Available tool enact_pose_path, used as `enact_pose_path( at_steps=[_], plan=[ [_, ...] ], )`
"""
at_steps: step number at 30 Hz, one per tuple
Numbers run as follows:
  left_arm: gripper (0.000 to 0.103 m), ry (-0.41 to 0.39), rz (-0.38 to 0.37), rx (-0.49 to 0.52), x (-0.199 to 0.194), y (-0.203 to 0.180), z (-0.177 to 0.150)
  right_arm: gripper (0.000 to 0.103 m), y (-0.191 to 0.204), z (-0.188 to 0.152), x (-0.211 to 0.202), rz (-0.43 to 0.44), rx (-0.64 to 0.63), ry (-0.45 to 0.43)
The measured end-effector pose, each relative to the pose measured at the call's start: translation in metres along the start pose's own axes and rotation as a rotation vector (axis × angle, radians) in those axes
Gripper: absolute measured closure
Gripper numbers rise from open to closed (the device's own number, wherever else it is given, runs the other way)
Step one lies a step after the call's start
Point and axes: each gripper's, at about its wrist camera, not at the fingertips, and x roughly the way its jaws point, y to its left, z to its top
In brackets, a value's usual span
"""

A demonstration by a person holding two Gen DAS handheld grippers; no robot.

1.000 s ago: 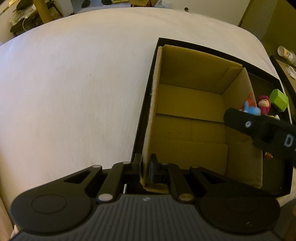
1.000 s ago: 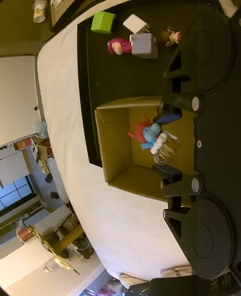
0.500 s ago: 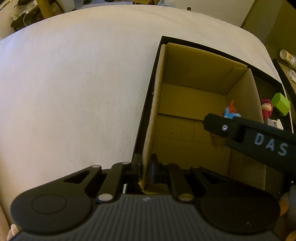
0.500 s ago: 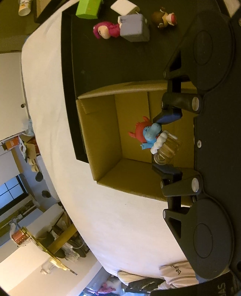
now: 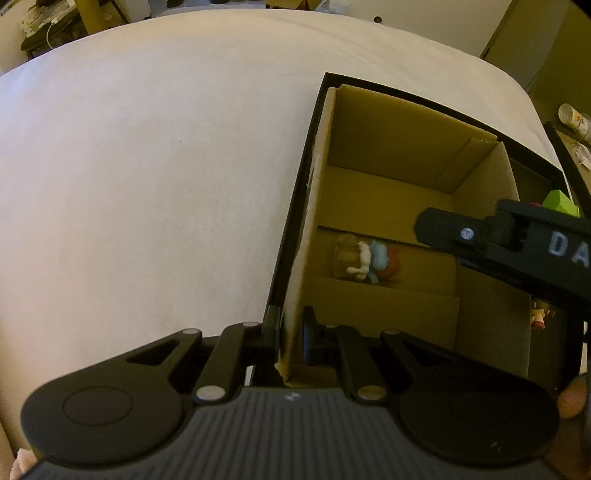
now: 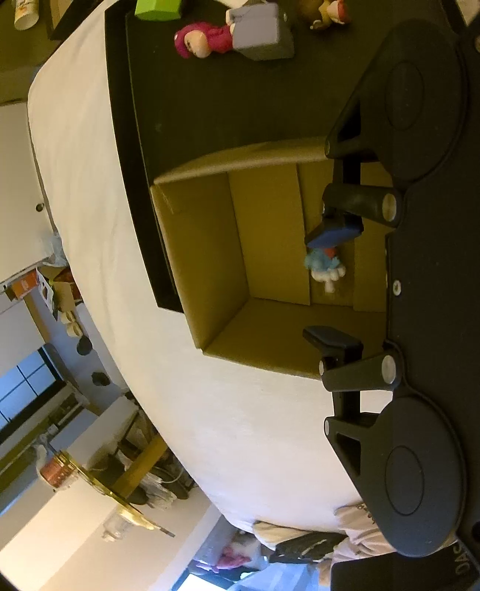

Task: Organize rigid objects
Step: 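Lower the blue figure into the box and open the right gripper, then move the right gripper to the brown-haired doll on the tray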

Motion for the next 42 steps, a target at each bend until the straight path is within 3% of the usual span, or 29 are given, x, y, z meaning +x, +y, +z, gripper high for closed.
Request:
enact_pose_path(
  at_steps=[8,21,30,42],
  plan=[
    [0.093,-0.003,0.01,0.013,-0.004,-0.006,-0.001,0.054,-0.007,-0.005,-0.014,-0.009,-0.003,-0.008],
    [0.093,0.014,0.072,0.049,0.001,-0.021,0.004,0.034,-0.024,-0.001,-0.052,-0.047,0.002,-0.072],
    [0.093,0.019,0.1,0.053,0.001,-0.025,0.002,0.032,-0.052,-0.004,-0.074,-0.124,0.019,-0.152],
    [0.093,0.029,0.117,0.059,0.002,-0.039,0.003,0.032,-0.085,-0.015,-0.081,-0.161,0.078,-0.123]
  ],
)
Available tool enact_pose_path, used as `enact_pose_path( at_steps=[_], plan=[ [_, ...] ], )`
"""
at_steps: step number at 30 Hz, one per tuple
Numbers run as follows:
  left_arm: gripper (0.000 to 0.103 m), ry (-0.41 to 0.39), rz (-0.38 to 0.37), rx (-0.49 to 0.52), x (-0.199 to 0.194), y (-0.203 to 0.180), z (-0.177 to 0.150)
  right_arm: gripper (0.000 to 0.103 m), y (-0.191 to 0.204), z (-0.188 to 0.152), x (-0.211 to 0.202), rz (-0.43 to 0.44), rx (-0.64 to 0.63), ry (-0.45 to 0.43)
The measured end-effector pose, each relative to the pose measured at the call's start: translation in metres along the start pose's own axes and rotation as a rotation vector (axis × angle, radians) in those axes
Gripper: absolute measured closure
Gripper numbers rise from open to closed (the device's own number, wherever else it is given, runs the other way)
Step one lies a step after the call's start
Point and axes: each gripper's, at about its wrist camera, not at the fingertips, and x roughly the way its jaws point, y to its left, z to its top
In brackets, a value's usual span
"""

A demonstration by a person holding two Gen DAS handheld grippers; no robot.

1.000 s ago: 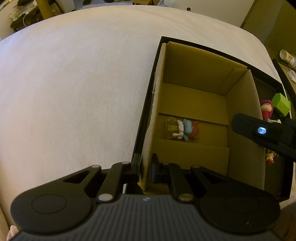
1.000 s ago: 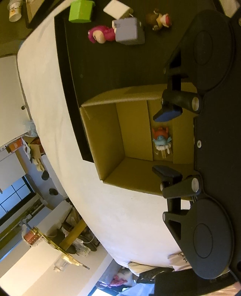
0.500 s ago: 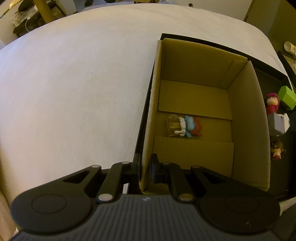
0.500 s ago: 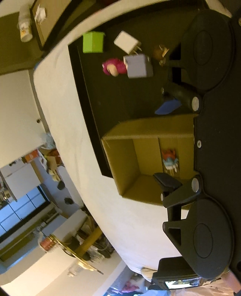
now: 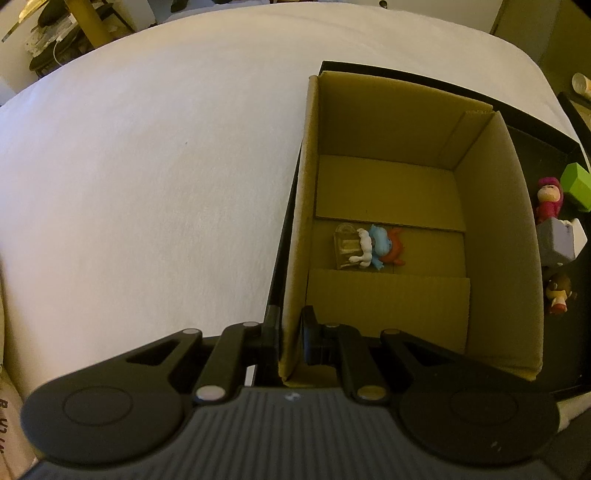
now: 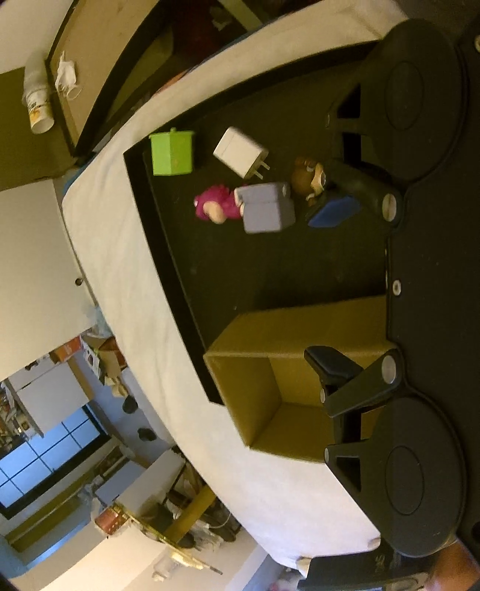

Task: Organize rigid objects
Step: 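Move the right gripper to the brown-haired doll on the tray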

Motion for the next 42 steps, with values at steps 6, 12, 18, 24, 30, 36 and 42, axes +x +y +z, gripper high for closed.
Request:
enact_pose_path(
  at_steps=[6,12,18,24,30,36,42],
  plan=[
    [0.093,0.0,0.002,0.004,0.001,-0.002,0.002,0.032,-0.015,-0.004,0.002,-0.021,0.012,0.006],
    [0.093,-0.006,0.021,0.029,0.001,-0.006,0.001,0.032,-0.031,-0.01,0.009,-0.042,0.015,0.019],
    [0.092,-0.003,0.034,0.041,0.002,-0.009,-0.001,0.033,-0.042,-0.02,0.02,-0.062,0.0,0.03],
    [0.092,0.003,0.047,0.043,0.004,-0.012,0.001,0.033,-0.05,-0.025,0.031,-0.058,0.0,0.055],
    [0.091,0.011,0.051,0.039,0.008,-0.013,0.003,0.033,-0.055,-0.023,0.042,-0.069,-0.002,0.072],
    [0.091,0.029,0.056,0.043,0.013,-0.014,0.006,0.034,-0.063,-0.02,0.054,-0.113,0.009,0.082],
    [0.091,0.043,0.052,0.033,0.02,-0.012,0.009,0.034,-0.067,-0.016,0.063,-0.137,0.012,0.091]
  ],
)
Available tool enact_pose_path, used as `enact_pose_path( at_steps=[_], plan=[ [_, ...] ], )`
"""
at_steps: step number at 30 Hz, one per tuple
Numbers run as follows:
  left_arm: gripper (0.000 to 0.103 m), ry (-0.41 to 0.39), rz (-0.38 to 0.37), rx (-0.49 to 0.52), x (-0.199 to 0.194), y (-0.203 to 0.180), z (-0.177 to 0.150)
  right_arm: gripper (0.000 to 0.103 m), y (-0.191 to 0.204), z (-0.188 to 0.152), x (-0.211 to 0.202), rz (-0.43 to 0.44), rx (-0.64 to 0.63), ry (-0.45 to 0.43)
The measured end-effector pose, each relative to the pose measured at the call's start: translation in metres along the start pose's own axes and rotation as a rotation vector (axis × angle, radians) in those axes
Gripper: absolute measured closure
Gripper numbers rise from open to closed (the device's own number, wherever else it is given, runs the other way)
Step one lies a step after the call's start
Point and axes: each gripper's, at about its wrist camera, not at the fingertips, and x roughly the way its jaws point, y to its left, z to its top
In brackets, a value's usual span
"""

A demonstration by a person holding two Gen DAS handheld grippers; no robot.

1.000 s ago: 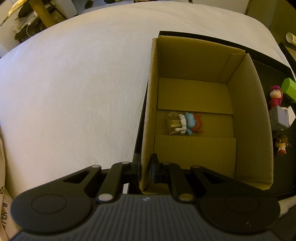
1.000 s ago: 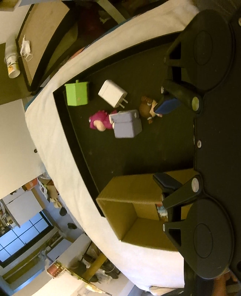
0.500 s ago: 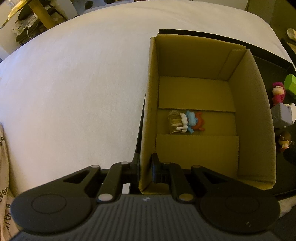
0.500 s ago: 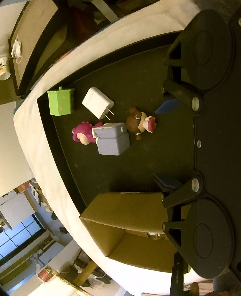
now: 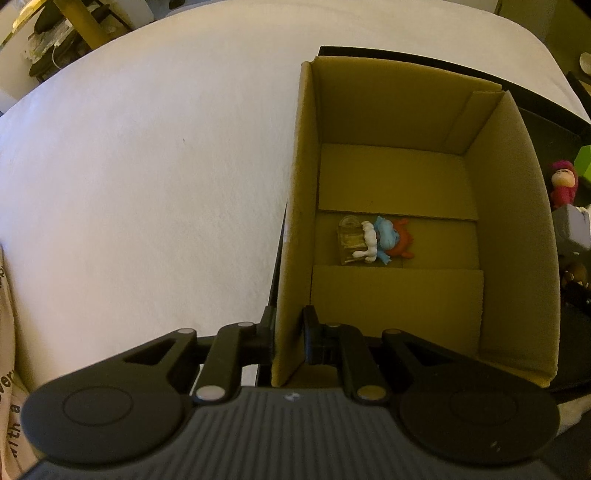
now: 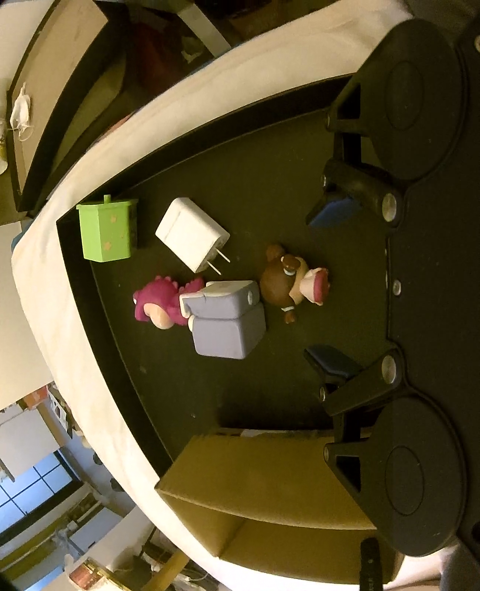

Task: Organize rigid objects
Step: 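Move the right gripper to the brown-haired doll on the tray, then close the right gripper on the brown-haired doll's head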

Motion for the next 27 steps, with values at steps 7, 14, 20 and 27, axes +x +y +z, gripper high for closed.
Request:
enact_pose_path(
  at_steps=[7,14,20,27],
  plan=[
    [0.09,0.01,0.006,0.001,0.005,-0.003,0.004,0.044,0.009,0.005,0.008,-0.011,-0.049,0.002],
    [0.09,0.02,0.005,-0.006,0.01,-0.002,0.006,0.072,0.008,0.006,0.009,-0.026,-0.059,0.022],
    [0.09,0.012,0.008,0.015,0.008,-0.006,0.003,0.08,0.01,0.006,-0.004,-0.011,-0.071,0.006],
    [0.093,-0.003,-0.022,0.041,0.002,-0.008,-0.003,0.08,0.011,0.001,-0.012,-0.018,-0.08,0.001]
  ],
)
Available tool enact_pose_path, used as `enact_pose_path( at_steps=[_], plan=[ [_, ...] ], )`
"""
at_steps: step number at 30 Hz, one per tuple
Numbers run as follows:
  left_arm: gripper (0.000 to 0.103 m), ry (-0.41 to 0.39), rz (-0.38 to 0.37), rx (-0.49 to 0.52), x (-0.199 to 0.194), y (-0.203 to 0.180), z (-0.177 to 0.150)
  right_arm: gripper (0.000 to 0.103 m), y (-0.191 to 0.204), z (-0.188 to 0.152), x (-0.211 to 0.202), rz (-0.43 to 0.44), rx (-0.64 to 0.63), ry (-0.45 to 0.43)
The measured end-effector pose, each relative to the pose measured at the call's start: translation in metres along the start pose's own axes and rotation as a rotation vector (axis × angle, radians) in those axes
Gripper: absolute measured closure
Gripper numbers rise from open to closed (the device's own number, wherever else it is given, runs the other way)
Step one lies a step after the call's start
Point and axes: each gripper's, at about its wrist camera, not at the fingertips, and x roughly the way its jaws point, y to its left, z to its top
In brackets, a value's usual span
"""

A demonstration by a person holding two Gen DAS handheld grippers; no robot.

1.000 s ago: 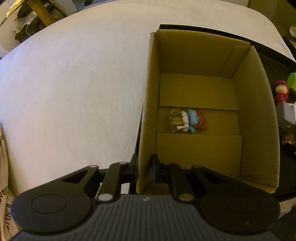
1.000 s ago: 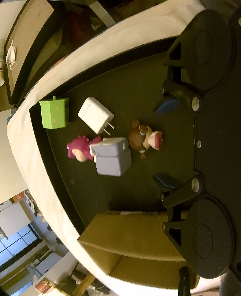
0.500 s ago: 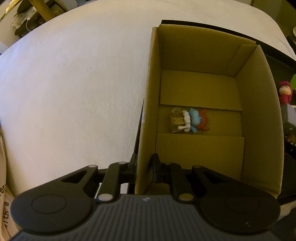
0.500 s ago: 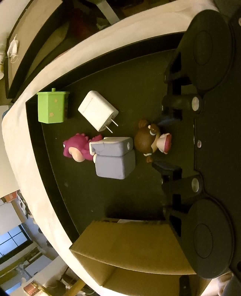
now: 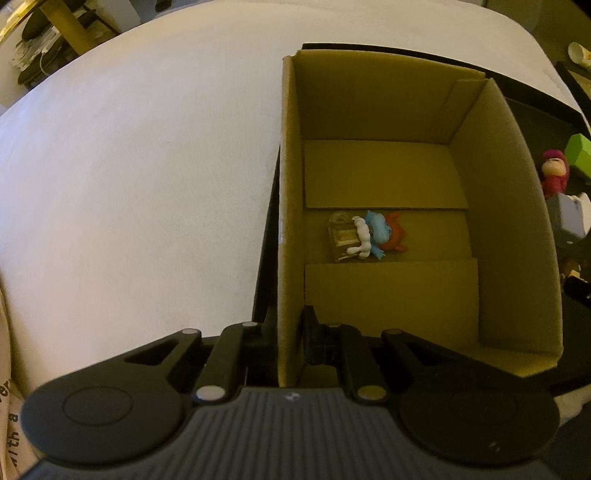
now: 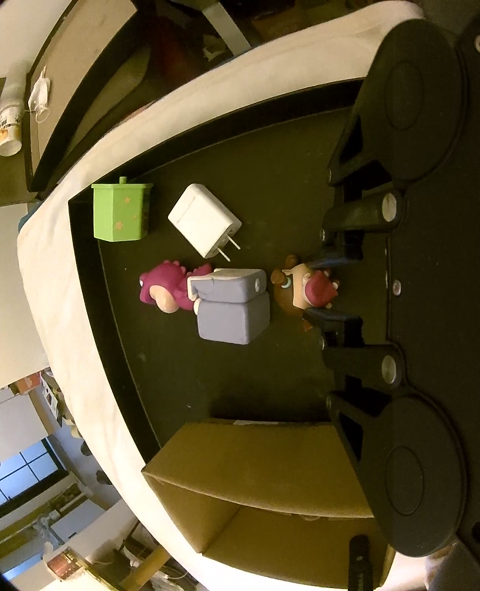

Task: Organize rigid objects
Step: 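Close the right gripper on the brown-haired doll's head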

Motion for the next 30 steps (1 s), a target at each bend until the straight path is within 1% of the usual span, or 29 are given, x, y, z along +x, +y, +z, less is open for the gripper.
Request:
enact_pose_path(
  at_steps=[7,10,13,14,17,20,23,26,30],
  plan=[
    [0.093,-0.008,-0.036,0.028,-0.006,0.002,-0.007,0.08,-0.01,-0.012,-0.003,0.002,0.036,0.024],
    [0.093,-0.006,-0.041,0.037,-0.007,0.004,-0.008,0.08,-0.013,-0.017,-0.002,0.028,0.055,0.04],
    [0.092,0.001,-0.055,0.046,-0.007,0.003,-0.002,0.077,-0.017,-0.019,-0.002,0.045,0.081,0.04],
    [0.092,0.004,-0.06,0.053,-0.007,0.002,-0.002,0.073,-0.017,-0.02,-0.002,0.05,0.085,0.041],
    [0.092,0.009,-0.071,0.082,-0.005,0.0,-0.002,0.054,-0.017,-0.02,-0.001,0.047,0.088,0.035],
    [0.092,0.009,-0.079,0.116,-0.004,-0.002,-0.002,0.052,-0.015,-0.018,0.001,0.04,0.083,0.034],
    [0.092,0.008,-0.079,0.151,-0.005,-0.003,-0.002,0.046,-0.013,-0.018,0.004,0.027,0.077,0.036],
    [0.092,0.006,-0.076,0.141,-0.003,0.002,0.0,0.046,-0.01,-0.018,0.008,0.019,0.062,0.044],
    [0.093,0.007,-0.085,0.09,-0.003,0.008,0.0,0.046,-0.004,-0.02,0.01,0.005,0.027,0.046]
  ],
)
